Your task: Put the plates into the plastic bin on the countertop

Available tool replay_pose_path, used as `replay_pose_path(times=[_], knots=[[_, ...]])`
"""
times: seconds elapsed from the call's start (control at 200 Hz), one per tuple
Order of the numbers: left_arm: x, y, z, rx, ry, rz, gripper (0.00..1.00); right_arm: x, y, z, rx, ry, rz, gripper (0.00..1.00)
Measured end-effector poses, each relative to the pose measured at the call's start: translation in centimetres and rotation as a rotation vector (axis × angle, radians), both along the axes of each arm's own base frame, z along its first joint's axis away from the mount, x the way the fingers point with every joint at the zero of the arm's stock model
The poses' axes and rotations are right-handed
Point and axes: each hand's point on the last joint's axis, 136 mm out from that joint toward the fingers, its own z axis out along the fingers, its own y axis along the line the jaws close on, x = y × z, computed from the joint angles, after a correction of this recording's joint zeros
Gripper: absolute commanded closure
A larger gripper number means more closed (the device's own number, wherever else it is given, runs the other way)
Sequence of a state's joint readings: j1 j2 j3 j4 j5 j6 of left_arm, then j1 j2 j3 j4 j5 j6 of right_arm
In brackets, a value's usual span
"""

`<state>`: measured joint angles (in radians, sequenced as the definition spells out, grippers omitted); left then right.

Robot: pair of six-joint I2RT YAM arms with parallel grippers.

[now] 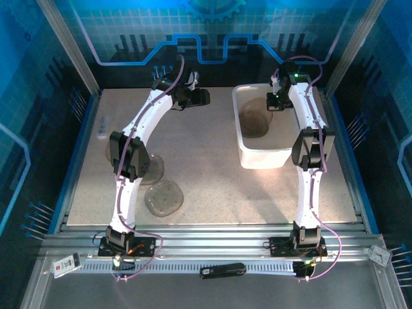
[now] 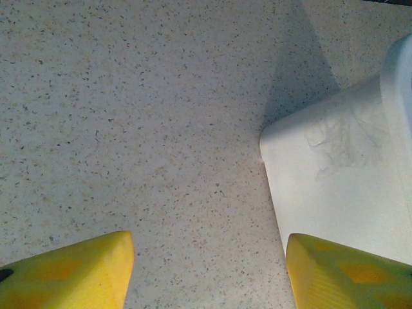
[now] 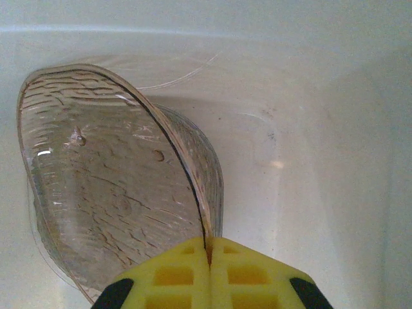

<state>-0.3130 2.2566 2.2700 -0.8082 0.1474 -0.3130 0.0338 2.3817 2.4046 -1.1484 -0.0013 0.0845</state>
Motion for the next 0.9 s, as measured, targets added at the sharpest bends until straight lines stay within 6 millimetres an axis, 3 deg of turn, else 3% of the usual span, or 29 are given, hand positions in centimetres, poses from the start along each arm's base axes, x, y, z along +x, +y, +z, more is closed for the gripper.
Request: replay_pose_path(times=[0.33,0.605,0.9], knots=[[-0.1,-0.2,0.0,-0.009,0.003,-0.006,0.35,-1.6,0.6,0.6,0.038,0.021,0.000,1.00],[-0.2,-0.4,0.0,-0.019,0.007,-0.014,0.36,-3.3,1.5,3.8,0.049,-0.017,0.013,1.00],[-0.3,-0.4,-0.2,-0.025,0.015,-0.018,0.36,-3.6,1.6,1.7,0.058,0.014,-0.012,1.00]])
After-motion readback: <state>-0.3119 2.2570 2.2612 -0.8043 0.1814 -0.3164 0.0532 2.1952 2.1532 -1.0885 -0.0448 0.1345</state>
